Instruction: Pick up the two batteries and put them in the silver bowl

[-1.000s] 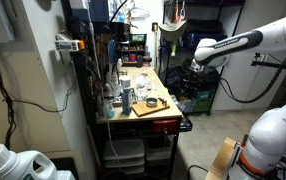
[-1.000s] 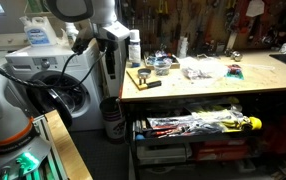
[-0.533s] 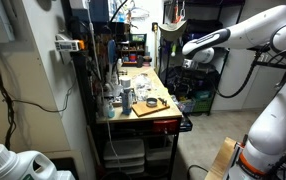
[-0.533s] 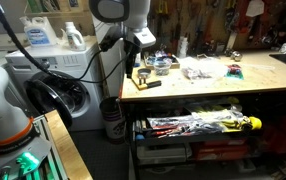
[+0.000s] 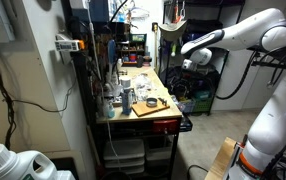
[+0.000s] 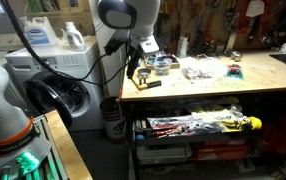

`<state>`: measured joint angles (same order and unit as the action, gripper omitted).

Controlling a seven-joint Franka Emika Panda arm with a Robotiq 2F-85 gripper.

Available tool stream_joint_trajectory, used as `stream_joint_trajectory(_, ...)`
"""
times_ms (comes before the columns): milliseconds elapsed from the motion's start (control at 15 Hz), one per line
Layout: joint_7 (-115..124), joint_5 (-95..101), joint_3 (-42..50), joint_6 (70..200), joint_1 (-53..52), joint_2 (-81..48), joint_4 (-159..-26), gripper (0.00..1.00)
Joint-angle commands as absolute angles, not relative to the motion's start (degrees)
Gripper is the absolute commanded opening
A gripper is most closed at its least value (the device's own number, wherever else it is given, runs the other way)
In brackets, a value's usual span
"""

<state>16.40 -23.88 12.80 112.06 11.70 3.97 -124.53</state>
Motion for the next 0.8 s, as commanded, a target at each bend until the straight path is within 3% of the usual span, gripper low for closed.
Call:
stream_joint_trajectory(0, 16.97, -32.28, 14.64, 108.89, 13.37, 0.29, -123.11, 1.00)
stream_joint_trajectory(733, 29.61, -49.79, 16.49, 101.87, 16.90, -11.47, -118.83, 1.00)
